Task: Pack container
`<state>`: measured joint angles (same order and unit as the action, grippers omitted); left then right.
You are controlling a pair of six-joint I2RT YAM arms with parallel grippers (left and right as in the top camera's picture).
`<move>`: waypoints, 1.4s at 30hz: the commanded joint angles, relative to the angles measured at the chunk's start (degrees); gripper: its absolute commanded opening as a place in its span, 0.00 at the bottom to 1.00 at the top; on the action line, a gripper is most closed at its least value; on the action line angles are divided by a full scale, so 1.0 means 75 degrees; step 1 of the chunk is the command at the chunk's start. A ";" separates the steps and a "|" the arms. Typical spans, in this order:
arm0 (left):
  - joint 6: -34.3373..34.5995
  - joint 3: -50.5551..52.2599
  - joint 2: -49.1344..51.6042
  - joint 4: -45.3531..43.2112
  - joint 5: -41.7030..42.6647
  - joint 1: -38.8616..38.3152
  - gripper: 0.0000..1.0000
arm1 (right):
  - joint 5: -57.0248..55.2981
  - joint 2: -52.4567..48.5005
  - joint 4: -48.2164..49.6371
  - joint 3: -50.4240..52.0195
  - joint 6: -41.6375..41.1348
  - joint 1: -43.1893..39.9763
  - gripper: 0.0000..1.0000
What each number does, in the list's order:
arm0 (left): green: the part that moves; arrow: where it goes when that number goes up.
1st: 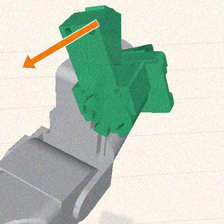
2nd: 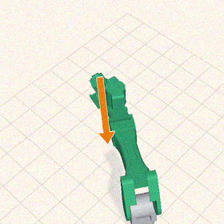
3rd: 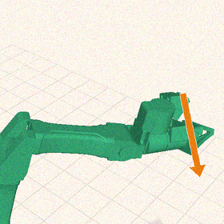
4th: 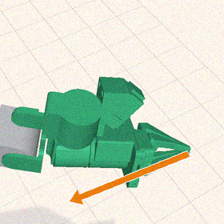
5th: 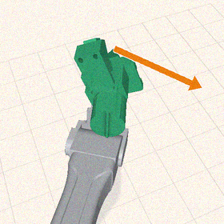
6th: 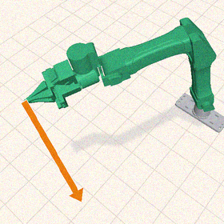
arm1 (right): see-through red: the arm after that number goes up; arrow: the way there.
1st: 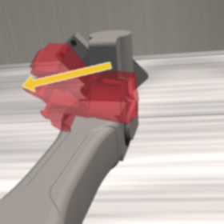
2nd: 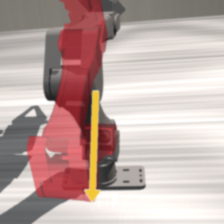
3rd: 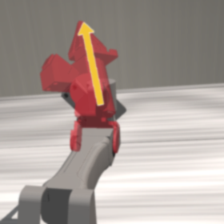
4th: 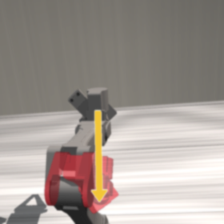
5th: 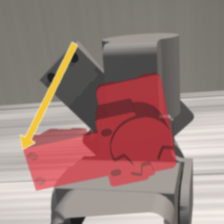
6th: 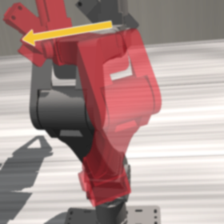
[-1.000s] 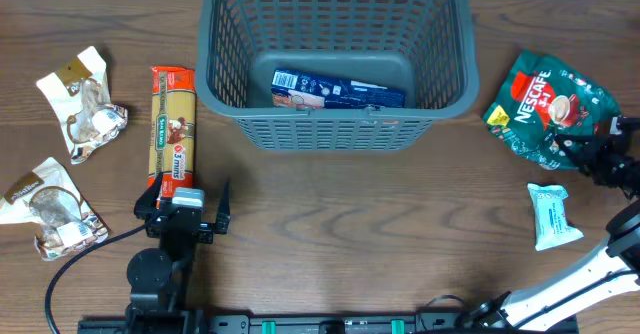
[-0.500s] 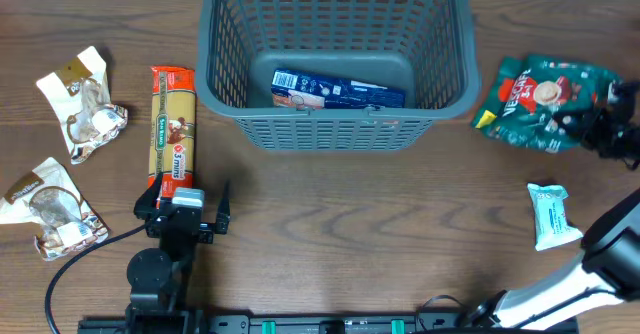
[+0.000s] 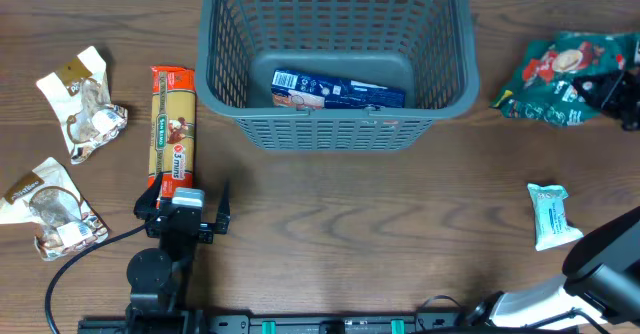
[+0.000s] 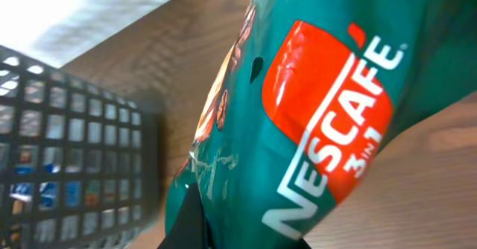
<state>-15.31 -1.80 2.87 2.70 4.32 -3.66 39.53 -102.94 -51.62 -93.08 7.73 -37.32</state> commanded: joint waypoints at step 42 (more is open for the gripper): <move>-0.0093 0.0204 -0.0052 0.0117 0.0085 -0.0038 0.99 | -0.1664 0.1201 -0.3127 -0.7338 0.0131 0.3165 0.01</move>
<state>-15.31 -1.80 2.87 2.70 4.32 -3.66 26.22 -95.50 -75.57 -146.04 7.77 -16.25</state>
